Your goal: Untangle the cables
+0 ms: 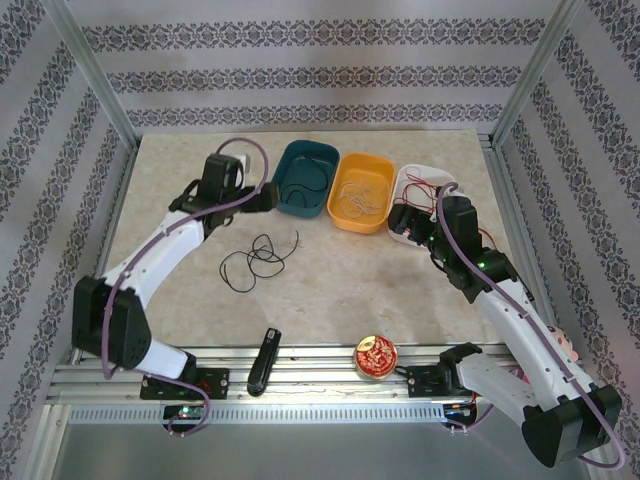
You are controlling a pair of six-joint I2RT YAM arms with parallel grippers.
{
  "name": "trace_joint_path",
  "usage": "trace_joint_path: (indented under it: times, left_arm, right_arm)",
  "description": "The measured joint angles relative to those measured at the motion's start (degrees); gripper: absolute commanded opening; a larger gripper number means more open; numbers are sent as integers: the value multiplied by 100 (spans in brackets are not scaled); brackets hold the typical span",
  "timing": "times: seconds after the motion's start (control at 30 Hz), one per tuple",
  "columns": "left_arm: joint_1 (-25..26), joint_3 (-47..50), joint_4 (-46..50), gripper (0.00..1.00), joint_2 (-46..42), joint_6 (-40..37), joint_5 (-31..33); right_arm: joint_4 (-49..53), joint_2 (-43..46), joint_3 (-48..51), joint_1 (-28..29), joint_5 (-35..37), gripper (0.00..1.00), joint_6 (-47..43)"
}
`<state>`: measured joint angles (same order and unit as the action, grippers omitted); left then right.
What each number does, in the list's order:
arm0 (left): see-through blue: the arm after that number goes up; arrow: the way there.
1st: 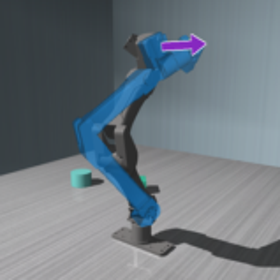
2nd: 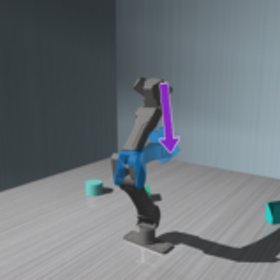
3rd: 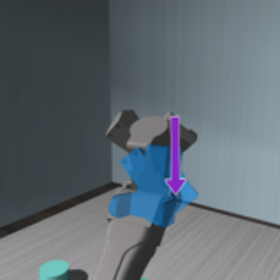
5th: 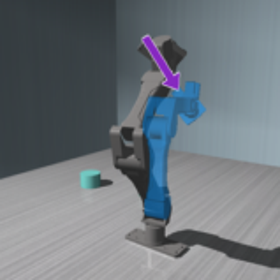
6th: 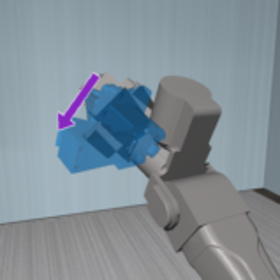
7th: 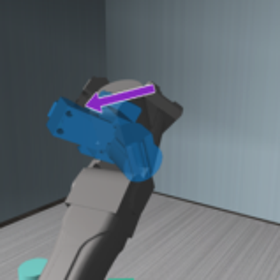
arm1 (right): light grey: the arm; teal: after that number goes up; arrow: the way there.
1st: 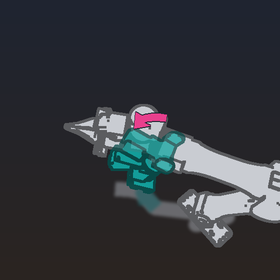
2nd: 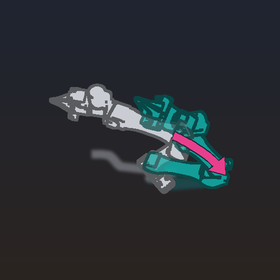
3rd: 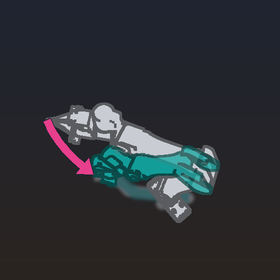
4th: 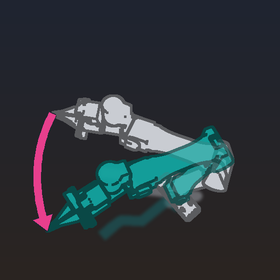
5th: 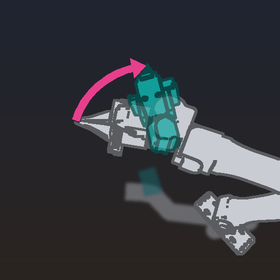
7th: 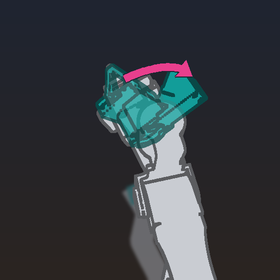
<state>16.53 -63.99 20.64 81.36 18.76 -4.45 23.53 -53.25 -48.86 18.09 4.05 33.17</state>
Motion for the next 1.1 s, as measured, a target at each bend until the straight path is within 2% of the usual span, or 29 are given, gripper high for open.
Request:
trace_joint_path:
  times: [0.07,0.23,0.37,0.47,0.67,1.03,1.1]
  left_arm:
    - [0,555,177,98,-455,61,26]
    - [166,1488,887,84,-1622,269,219]
    - [505,2037,1209,72,-2494,632,216]
    - [813,2354,1246,65,-2789,953,234]
    - [997,2739,1102,53,-2450,1499,216]
    - [1043,2763,358,47,-1290,1652,289]
    - [1043,2736,291,41,-1069,1661,356]
  right_arm:
    - [-17,-4,20,0,-24,98,0]
    - [-24,-17,66,0,-28,98,2]
    - [-109,-22,184,0,-26,98,74]
    - [-166,-96,243,0,-22,98,149]
    - [-232,-251,249,0,-2,98,269]
    - [-234,-208,291,-37,68,98,273]
    - [-236,-208,291,-37,70,98,273]
